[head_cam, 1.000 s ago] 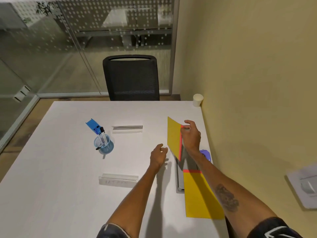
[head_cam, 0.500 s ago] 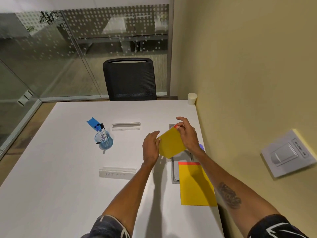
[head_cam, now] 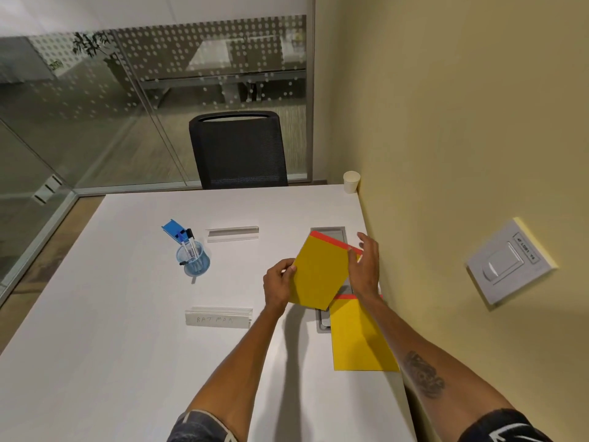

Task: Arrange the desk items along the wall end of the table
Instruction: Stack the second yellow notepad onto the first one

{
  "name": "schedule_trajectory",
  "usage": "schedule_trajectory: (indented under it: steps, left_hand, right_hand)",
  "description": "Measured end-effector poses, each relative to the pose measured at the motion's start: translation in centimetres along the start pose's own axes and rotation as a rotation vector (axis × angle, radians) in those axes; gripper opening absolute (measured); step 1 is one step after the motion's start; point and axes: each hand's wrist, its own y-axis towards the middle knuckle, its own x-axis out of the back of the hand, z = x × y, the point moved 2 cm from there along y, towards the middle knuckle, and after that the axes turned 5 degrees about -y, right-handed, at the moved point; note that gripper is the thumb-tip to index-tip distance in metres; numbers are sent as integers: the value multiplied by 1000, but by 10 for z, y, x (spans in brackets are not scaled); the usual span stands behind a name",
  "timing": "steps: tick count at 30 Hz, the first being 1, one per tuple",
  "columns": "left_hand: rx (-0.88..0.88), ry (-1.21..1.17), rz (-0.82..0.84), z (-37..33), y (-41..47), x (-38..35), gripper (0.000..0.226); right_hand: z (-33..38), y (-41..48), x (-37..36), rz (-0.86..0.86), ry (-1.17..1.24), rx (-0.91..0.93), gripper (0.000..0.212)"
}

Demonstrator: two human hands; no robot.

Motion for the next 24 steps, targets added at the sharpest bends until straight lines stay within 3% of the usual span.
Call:
schedule_trajectory:
  steps: [4, 9, 16, 22, 24]
  left_hand:
    - [101, -62, -15, 11, -8, 1, 22]
    - [269, -156, -14, 27, -23, -8, 28]
    - [424, -172, -38, 50, -50, -35, 30]
    - [464, -32, -32, 67, -73, -52, 25]
    - [486, -4, 12, 72, -78, -57, 27]
  right_hand:
    - [-28, -24, 8, -35, 45, -241, 39]
    - [-65, -53, 15, 65, 57, -477, 32]
    - [-84, -72, 29, 148, 74, -532, 31]
    - [-108, -88, 45, 231, 40, -625, 23]
    - [-112, -90, 48, 245, -11, -644, 31]
